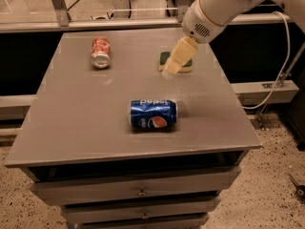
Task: Pick coke can
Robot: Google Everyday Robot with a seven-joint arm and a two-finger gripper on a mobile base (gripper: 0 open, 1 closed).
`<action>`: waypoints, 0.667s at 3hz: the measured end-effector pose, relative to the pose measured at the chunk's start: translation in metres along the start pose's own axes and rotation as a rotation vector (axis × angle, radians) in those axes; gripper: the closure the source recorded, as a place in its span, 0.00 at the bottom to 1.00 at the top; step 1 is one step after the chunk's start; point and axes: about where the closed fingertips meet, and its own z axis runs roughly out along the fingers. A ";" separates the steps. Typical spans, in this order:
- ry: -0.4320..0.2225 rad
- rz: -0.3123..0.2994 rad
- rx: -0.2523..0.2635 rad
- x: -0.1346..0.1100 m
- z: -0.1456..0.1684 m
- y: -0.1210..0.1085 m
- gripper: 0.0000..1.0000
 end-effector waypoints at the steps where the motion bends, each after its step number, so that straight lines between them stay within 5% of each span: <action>1: -0.066 0.025 0.015 -0.025 0.023 -0.003 0.00; 2: -0.168 0.071 0.027 -0.073 0.068 -0.006 0.00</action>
Offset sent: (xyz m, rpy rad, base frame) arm 0.0893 0.1647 -0.0232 0.3216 -0.0904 -0.0680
